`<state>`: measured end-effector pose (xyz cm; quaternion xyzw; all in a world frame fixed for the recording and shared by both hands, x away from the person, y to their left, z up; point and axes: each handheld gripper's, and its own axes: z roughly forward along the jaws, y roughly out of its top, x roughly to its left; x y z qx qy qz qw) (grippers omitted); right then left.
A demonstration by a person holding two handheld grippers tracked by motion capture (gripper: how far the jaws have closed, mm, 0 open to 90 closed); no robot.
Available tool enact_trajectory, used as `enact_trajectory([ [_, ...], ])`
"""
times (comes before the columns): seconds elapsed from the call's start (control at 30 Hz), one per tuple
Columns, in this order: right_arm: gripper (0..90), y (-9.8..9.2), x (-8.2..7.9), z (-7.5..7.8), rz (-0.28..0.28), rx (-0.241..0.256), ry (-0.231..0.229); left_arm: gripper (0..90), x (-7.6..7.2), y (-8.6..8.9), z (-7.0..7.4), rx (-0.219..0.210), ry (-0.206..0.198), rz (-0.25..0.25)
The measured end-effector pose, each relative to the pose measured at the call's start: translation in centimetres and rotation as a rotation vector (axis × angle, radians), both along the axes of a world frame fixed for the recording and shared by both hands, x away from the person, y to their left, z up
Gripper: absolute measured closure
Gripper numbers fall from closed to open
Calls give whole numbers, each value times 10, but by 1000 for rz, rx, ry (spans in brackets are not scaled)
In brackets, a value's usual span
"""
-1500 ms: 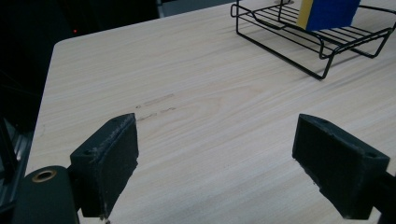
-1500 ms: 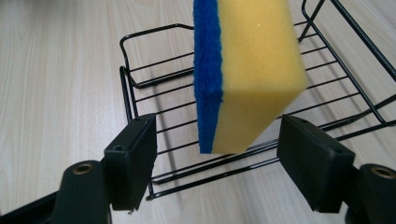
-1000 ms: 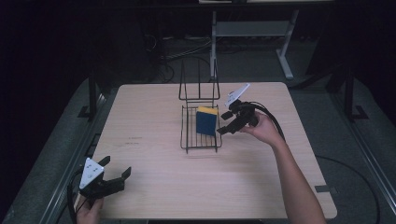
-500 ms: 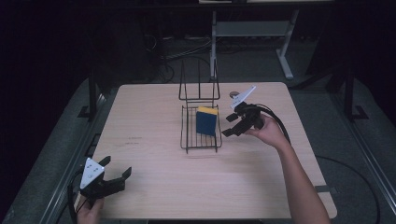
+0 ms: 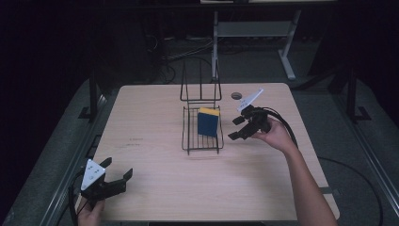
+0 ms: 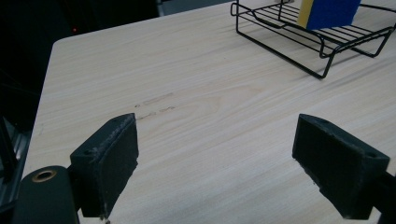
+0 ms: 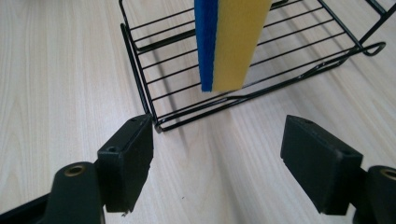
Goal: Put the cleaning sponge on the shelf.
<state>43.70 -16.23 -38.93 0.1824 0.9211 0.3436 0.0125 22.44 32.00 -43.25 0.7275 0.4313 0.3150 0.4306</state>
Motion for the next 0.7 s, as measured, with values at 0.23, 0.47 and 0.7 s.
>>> enact_trajectory([
  [0.23, 242, -8, -5, -2, -12, -5, 19, 139, 0, -1, 0, 6, -2, -4],
  [0.47, 242, -12, -10, 2, -13, -13, 19, 139, -1, -1, 1, 6, -2, -4],
  [0.7, 242, -16, -15, 7, -17, -20, 12, 139, -2, -2, 1, 8, -5, -4],
])
